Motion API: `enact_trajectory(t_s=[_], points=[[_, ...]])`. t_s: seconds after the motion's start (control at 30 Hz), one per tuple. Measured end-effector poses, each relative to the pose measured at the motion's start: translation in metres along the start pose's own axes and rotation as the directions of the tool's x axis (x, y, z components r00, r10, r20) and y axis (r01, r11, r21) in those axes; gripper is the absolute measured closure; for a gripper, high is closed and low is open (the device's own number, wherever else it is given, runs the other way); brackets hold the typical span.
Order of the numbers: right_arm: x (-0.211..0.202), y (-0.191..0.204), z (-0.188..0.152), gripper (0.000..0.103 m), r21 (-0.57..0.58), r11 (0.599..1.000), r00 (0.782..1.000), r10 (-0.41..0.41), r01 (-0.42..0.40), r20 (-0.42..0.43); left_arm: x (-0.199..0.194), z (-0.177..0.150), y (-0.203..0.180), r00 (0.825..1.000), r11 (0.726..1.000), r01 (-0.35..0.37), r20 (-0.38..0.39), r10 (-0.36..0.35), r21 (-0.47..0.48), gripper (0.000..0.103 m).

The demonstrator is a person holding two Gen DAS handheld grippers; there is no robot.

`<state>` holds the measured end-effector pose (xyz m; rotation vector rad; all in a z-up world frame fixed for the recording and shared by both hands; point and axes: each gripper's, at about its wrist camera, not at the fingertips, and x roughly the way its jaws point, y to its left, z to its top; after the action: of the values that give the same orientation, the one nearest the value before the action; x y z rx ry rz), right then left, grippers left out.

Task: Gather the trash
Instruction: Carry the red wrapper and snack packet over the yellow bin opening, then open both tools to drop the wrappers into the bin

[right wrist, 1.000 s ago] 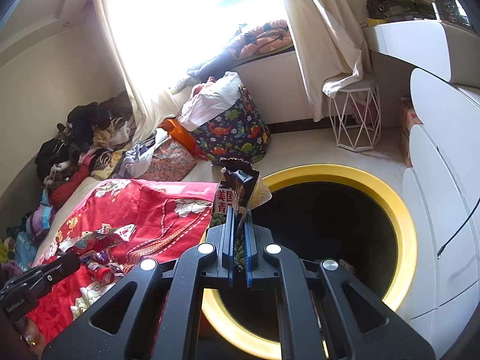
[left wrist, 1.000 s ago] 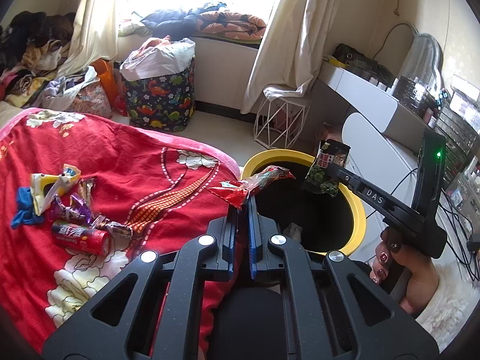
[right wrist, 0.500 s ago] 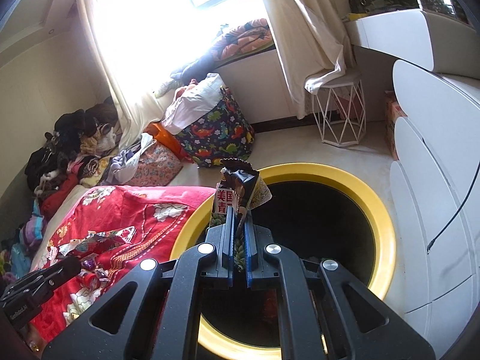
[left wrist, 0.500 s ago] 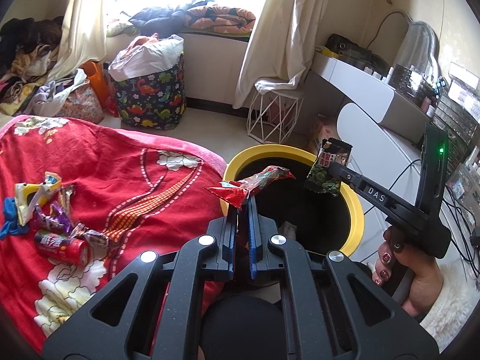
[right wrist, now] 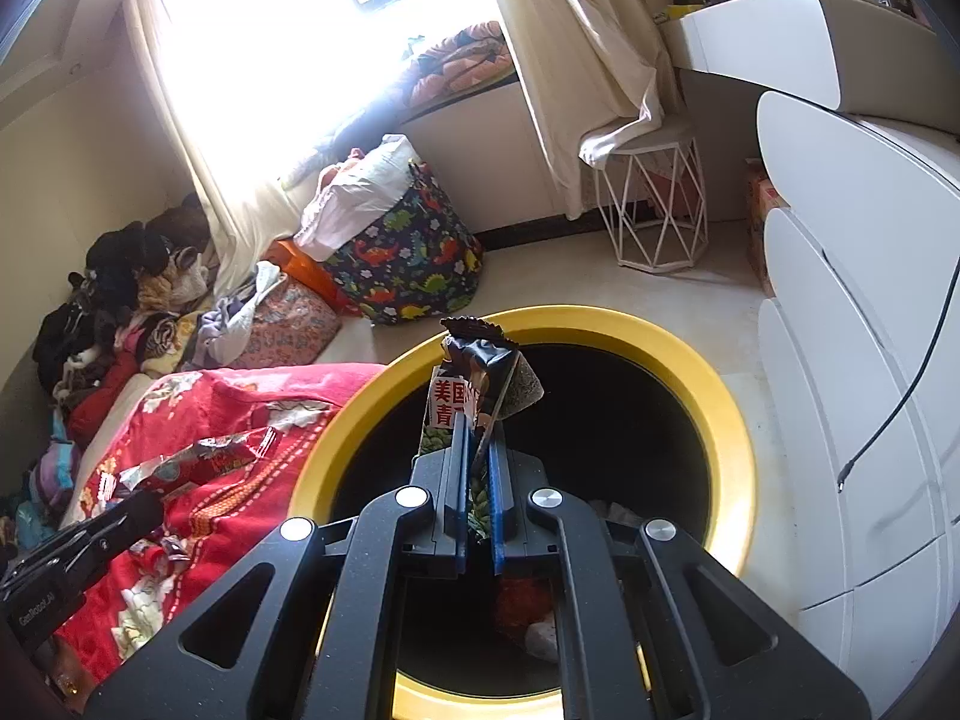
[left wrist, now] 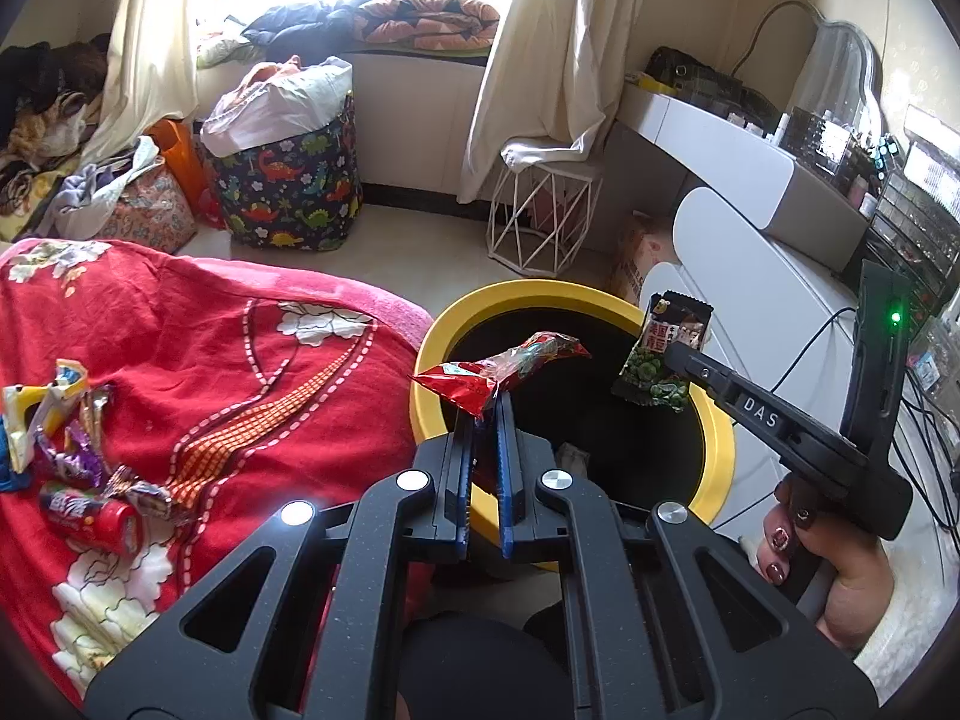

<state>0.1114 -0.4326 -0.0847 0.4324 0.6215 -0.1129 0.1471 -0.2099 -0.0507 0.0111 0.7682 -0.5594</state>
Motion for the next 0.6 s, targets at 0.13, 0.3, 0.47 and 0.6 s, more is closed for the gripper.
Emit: enact_trajectory(t_s=[0.13, 0.3, 0.47, 0.6], points=[[0.005, -0.006, 0.0, 0.097, 0.014, 1.0, 1.0, -0.004, 0.004, -0.024, 0.011, 0.003, -0.006, 1.0, 1.0, -0.001, -0.016, 0.001, 0.009, 0.1], [0.007, -0.01, -0.001, 0.097, 0.033, 0.999, 0.999, -0.008, 0.009, -0.041, 0.028, 0.007, -0.014, 0.999, 1.0, 0.0, -0.044, 0.001, 0.026, 0.1], [0.008, -0.014, -0.002, 0.096, 0.037, 0.999, 0.999, -0.016, 0.018, -0.049, 0.045, 0.01, -0.019, 0.997, 0.999, 0.008, -0.078, -0.005, 0.042, 0.1], [0.007, -0.016, -0.002, 0.095, 0.044, 0.999, 0.998, -0.027, 0.029, -0.049, 0.055, 0.013, -0.021, 0.996, 0.999, 0.008, -0.092, -0.004, 0.047, 0.1]])
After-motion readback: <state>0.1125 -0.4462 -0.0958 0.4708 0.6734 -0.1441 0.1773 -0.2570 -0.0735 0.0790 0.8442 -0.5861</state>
